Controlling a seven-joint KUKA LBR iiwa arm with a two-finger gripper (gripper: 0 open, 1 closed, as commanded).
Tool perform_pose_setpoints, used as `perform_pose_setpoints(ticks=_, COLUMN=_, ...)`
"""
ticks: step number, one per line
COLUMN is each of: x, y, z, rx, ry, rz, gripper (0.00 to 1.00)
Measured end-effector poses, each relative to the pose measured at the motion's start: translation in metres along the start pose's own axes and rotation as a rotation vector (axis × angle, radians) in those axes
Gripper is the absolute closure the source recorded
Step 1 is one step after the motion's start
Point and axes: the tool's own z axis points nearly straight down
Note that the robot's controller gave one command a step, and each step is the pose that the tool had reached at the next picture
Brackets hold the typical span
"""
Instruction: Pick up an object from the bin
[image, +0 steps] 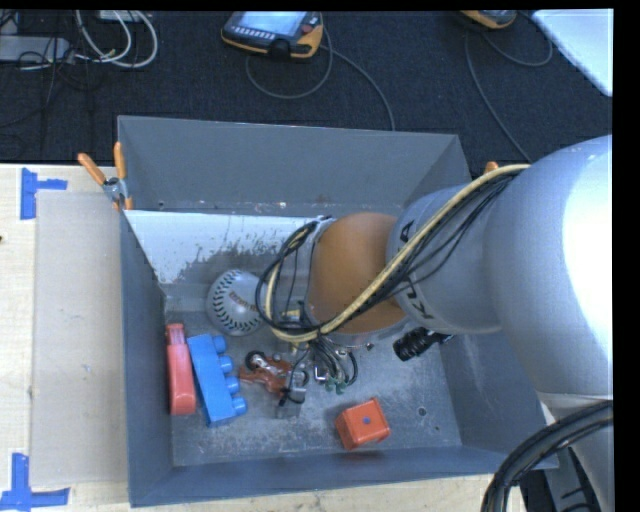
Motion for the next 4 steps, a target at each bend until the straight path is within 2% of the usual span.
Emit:
perform_pose_setpoints(ticks=1, x=0.010, y=0.008, z=0.000, rx=0.003, ry=0.010, rz=0.060, gripper=1.00)
perform_pose_setpoints(ticks=3, x=0.011, y=0.007, z=-0.004, rx=0.004, ry=0.012, rz=0.061, gripper=1.00)
perform_pose_setpoints(ticks=4, x=0.011, y=0.007, z=-0.017, rx=0.004, ry=0.013, rz=0.062, gripper=1.00)
